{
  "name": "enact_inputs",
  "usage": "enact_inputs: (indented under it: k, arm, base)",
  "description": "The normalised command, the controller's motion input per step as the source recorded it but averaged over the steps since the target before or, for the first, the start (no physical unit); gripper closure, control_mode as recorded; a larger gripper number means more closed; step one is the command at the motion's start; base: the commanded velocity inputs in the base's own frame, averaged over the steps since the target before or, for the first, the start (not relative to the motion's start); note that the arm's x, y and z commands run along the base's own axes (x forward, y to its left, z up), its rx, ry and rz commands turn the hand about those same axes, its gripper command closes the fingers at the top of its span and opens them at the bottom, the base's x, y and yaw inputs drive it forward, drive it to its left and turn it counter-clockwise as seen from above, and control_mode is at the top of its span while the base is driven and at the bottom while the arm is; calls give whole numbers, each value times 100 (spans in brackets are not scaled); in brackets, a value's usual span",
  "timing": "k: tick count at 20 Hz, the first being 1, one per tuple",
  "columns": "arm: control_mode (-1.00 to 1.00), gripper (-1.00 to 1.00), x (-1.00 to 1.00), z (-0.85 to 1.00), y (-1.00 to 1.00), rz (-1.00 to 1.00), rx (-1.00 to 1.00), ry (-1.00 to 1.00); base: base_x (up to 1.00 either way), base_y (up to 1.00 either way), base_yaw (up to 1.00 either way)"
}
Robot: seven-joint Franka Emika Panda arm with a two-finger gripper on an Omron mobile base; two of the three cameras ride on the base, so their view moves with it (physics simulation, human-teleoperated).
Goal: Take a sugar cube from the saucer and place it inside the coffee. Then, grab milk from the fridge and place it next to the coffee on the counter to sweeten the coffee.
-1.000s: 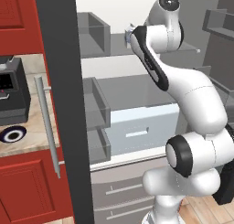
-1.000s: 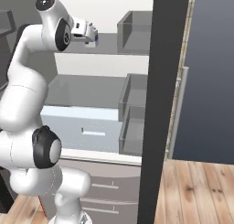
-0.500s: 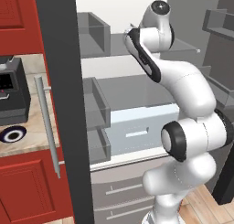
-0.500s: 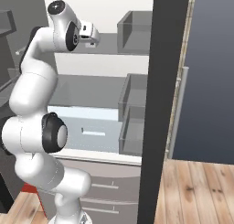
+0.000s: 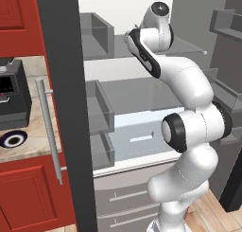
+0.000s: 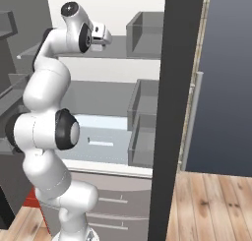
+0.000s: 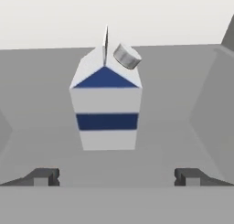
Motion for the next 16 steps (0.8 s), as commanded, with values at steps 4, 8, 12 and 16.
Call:
enact_inputs:
  k: [4,8,12,16]
  arm:
    - [-100,-100,35,0,0,0,0,0]
    - [-100,-100,31,0,0,0,0,0]
    - [-100,-100,27,-4,0,0,0,0]
    - [-100,-100,16,-6,0,0,0,0]
  base:
    - [0,0,0]
    - [0,0,0]
    - [0,0,0]
    - [0,0,0]
